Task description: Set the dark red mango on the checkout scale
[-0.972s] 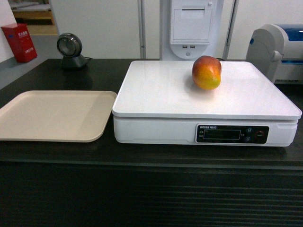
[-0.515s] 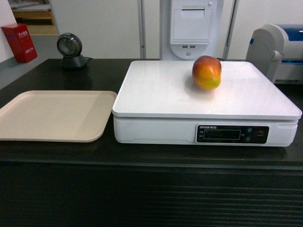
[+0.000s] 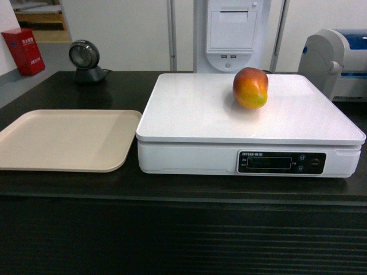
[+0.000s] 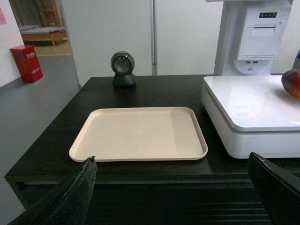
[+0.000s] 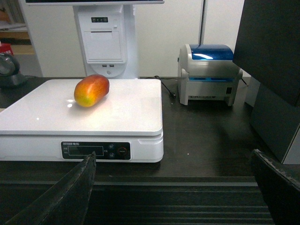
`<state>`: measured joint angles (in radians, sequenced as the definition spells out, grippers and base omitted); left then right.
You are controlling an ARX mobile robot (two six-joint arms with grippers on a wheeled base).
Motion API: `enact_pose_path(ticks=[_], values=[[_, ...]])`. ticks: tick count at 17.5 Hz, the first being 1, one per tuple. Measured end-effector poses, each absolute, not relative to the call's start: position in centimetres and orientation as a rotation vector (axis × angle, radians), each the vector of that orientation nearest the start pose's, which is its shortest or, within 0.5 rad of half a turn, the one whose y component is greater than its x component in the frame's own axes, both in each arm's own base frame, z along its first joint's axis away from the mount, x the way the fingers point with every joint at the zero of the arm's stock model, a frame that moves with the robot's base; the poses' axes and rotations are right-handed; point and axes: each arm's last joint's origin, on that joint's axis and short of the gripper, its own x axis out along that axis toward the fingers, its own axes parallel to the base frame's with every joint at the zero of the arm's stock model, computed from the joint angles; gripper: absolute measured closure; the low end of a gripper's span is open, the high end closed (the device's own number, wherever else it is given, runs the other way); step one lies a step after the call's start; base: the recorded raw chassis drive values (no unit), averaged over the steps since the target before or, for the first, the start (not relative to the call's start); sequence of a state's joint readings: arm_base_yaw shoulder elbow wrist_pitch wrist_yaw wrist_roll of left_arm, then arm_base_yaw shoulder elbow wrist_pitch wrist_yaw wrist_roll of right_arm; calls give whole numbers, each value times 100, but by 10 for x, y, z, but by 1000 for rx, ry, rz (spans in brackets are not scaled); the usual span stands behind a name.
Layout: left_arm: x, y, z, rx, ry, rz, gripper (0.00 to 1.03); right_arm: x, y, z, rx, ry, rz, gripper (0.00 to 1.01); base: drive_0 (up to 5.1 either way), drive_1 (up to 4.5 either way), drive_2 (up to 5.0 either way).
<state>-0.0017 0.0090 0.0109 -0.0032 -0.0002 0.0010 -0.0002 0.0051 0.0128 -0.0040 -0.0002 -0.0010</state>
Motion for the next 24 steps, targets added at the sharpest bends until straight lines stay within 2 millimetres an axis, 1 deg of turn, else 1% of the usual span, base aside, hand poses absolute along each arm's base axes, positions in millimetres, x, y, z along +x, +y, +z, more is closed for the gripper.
enact_pose_path(ticks=[24], values=[[98,0,166,1,1,-1,5,97,0,167,-1,-3,0,3,0,0,0]])
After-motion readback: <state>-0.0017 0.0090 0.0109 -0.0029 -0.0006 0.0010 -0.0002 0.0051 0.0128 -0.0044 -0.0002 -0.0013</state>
